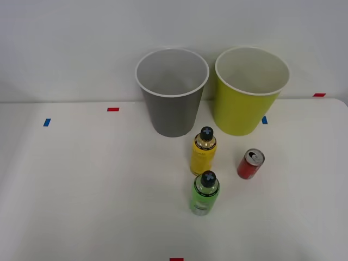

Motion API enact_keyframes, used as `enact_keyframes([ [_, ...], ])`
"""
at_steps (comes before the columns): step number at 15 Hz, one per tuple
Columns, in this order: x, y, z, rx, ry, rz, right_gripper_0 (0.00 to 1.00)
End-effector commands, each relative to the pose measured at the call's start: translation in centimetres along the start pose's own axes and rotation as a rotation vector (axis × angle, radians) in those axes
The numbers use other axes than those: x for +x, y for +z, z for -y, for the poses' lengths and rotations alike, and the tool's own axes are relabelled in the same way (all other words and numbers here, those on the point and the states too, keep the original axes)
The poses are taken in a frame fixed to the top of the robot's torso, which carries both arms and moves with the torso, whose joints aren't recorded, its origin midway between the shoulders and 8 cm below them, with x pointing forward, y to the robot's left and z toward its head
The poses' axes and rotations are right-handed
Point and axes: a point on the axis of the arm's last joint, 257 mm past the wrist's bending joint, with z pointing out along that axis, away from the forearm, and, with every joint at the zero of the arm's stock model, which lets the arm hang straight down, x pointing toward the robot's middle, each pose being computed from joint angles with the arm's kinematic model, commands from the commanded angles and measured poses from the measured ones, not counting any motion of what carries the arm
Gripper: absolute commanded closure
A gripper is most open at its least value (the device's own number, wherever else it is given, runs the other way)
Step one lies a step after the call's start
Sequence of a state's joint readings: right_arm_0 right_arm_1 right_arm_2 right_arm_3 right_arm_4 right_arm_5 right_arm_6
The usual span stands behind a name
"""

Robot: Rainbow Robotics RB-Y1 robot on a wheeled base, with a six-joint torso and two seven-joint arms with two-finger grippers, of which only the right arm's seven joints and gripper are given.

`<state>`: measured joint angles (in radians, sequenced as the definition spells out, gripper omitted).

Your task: Put cans in the gray bin, plastic bottles in the light green bin

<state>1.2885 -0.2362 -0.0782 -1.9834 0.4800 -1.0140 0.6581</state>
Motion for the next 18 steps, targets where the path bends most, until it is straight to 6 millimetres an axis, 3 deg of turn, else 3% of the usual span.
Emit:
enact_keyframes([
  [1, 0.0, 0.0, 0.0, 0.0, 0.0, 0.0, 0.0],
  [18, 0.0, 0.0, 0.0, 0.0, 0.0, 0.0, 0.0],
])
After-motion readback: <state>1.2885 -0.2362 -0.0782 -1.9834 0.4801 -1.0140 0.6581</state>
